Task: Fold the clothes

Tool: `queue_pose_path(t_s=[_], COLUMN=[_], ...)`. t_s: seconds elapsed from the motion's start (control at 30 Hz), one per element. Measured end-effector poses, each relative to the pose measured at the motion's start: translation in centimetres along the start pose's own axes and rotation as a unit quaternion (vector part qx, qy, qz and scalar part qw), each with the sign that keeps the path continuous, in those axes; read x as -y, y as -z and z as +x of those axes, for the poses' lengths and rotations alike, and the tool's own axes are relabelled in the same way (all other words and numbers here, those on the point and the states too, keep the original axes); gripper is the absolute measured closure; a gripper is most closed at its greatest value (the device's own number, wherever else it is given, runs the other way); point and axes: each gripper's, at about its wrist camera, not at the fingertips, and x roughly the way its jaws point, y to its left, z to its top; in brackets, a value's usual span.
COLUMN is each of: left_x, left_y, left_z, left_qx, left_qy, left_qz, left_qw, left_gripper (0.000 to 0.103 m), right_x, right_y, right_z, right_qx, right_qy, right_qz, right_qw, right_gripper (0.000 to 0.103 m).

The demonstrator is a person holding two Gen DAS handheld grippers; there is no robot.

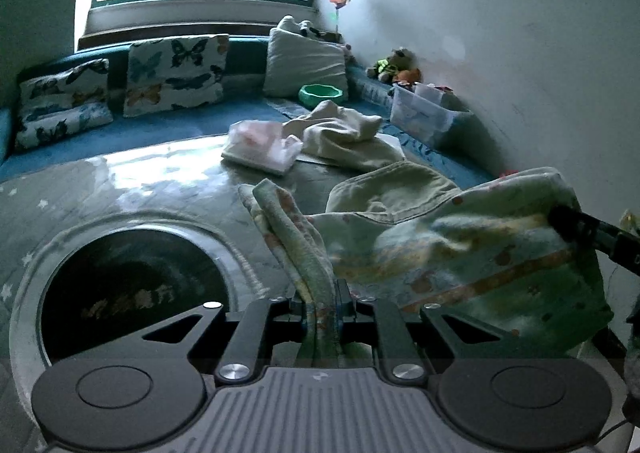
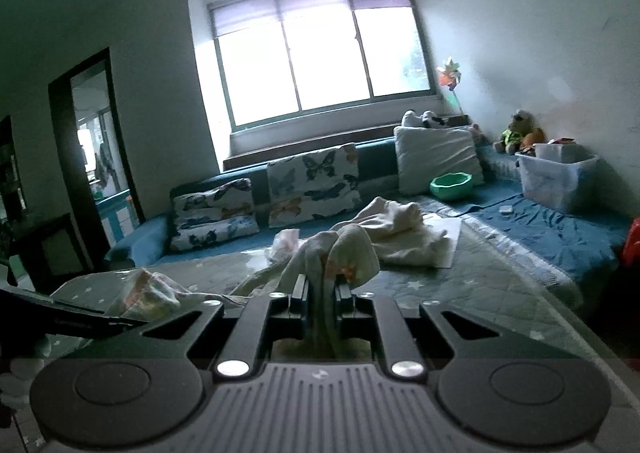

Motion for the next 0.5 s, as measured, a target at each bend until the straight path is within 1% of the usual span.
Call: queue_pose_path(t_s=[0.23, 0.5], left_x=[2.0, 3.4], left_y=[-1.3, -2.2], left_z=[1.3, 2.7], left_qx=[-0.005, -0.013], left_qy=[0.001, -0.004], left_qz=[0.02, 0.034], left_qw=[0.9998, 0.9993], left_gripper=[0.089, 0.089], right_x=[1.3, 2.6], right_y=[-0.7, -0.8], right_z=[-1.0, -0.5], right_qx=[0.011, 0.006], right_qy=[0.022, 0.041], right_qz=[-0.009, -0.01], right_qw=[1.0, 0.999], right_gripper=[0.092, 0.092])
